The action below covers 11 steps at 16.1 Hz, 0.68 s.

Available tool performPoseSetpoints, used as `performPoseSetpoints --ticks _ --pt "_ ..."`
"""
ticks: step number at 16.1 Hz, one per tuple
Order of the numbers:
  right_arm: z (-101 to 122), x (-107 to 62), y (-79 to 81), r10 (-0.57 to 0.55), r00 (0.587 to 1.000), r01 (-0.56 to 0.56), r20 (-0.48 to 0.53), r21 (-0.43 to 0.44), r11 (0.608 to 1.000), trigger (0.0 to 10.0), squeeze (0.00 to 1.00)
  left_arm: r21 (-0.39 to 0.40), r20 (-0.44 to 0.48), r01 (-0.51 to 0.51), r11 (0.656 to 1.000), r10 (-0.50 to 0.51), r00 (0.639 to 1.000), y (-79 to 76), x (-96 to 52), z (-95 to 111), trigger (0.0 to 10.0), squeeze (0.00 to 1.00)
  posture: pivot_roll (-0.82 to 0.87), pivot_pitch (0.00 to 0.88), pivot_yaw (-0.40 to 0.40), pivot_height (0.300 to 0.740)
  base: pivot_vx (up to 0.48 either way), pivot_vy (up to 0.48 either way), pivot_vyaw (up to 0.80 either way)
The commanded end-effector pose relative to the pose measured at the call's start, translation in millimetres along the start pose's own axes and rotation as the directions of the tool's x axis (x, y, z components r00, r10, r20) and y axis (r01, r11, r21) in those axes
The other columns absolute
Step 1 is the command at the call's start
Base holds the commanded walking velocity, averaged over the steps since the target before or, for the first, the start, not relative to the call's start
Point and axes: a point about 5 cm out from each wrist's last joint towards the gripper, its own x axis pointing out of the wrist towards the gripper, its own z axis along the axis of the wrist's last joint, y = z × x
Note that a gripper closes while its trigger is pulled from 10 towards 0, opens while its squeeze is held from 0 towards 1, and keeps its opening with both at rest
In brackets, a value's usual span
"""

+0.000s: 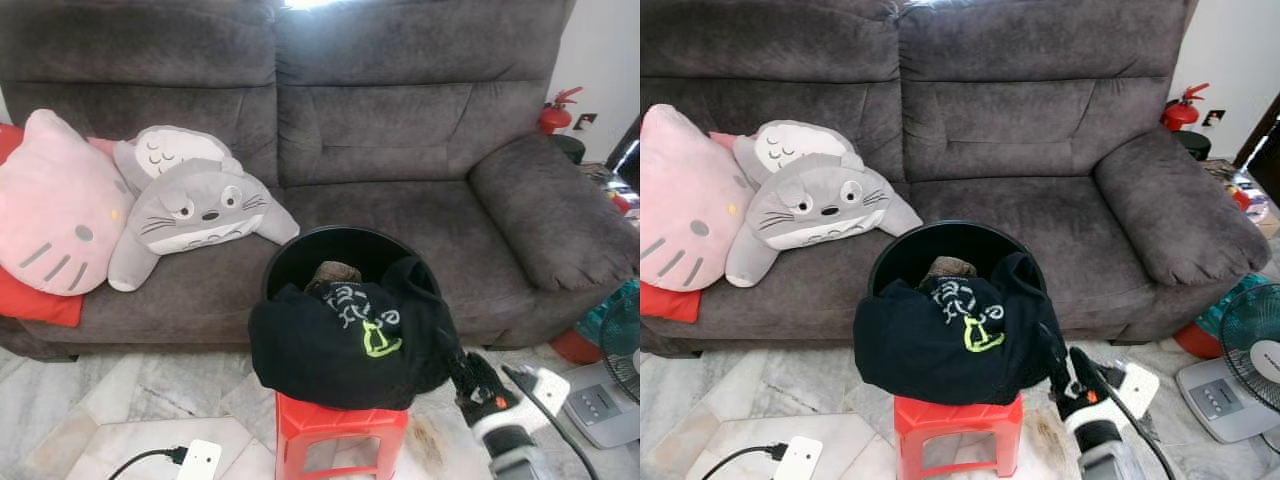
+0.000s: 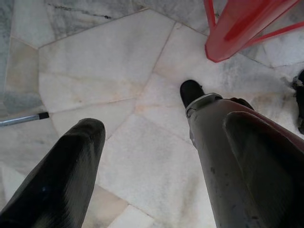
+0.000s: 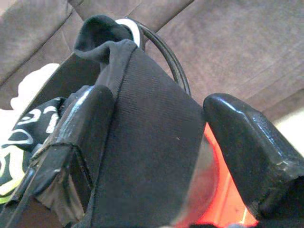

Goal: Hang hanger

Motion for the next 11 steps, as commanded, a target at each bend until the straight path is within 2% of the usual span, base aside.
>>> performPoseSetpoints --ticks 1,3,5,11 --pt "4 -3.0 2.6 0.013 0.999 -0.014 0.039 0.020 1.000 10.0 0.00 0.019 -0.009 -0.011 1.000 0.011 1.000 1.7 -0.5 -4 10.0 0.00 -0.17 0.025 -0.003 0.740 0.000 0.000 0.00" --pt "5 -8.0 4.1 0.013 0.997 -0.018 0.073 0.066 0.998 10.0 0.00 0.021 -0.007 -0.017 1.000 0.017 1.000 1.9 -0.5 -4 10.0 0.00 -0.17 0.025 -0.003 0.740 0.000 0.000 0.00" --pt "2 -9.8 1.4 0.011 0.998 -0.015 0.062 0.072 0.997 10.0 0.00 0.027 -0.005 -0.024 0.999 0.024 1.000 2.3 -0.5 -4 10.0 0.00 -0.17 0.025 -0.003 0.740 0.000 0.000 0.00" --pt "-7 -1.2 -12.1 -0.031 0.998 0.021 0.052 0.182 0.983 10.0 0.00 0.032 0.001 -0.036 0.999 0.036 0.999 2.9 -0.6 -3 10.0 0.00 -0.16 0.013 -0.002 0.740 0.000 0.000 0.00"
